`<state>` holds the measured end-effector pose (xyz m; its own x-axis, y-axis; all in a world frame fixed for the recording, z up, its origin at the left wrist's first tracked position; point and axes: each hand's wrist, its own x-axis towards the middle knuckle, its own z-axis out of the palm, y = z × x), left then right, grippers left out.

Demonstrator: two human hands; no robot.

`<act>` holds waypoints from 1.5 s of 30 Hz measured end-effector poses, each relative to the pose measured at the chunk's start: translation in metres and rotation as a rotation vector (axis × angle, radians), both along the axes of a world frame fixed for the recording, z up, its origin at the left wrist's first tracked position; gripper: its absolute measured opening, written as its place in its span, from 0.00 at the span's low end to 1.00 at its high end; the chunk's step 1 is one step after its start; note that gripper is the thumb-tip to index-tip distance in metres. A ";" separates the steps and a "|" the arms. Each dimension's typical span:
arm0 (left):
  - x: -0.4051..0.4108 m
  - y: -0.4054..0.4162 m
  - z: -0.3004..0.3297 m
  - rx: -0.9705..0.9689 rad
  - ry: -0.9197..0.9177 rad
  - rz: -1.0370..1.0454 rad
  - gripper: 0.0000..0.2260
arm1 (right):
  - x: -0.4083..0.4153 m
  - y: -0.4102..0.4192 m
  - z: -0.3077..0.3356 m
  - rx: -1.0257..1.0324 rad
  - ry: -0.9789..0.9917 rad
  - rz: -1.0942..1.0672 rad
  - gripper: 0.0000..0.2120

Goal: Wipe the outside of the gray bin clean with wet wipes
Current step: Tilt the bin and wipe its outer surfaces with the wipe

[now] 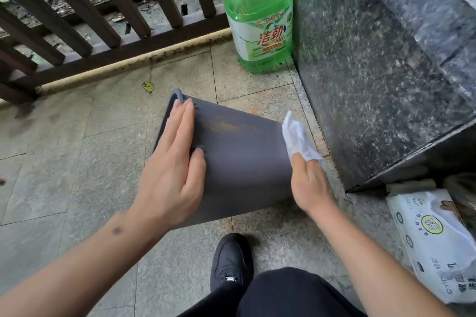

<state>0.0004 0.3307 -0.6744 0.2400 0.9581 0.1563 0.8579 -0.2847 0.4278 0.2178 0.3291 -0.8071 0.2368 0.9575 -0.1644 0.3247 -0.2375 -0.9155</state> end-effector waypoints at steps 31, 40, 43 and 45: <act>-0.005 0.009 -0.008 -0.001 -0.117 -0.127 0.27 | -0.006 0.024 0.020 -0.021 0.054 0.310 0.39; 0.000 0.008 -0.012 0.005 -0.118 -0.206 0.29 | -0.056 0.023 0.082 0.120 0.078 0.477 0.29; -0.001 0.009 -0.013 -0.009 -0.161 -0.184 0.29 | -0.071 0.012 0.096 0.233 0.117 0.516 0.25; 0.000 0.008 -0.014 -0.017 -0.177 -0.185 0.30 | -0.075 0.009 0.100 0.243 0.170 0.482 0.22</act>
<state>0.0007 0.3386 -0.6884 0.3819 0.9032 0.1960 0.7031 -0.4215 0.5726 0.1433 0.3377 -0.7075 -0.2471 0.9659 0.0769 0.1870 0.1254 -0.9743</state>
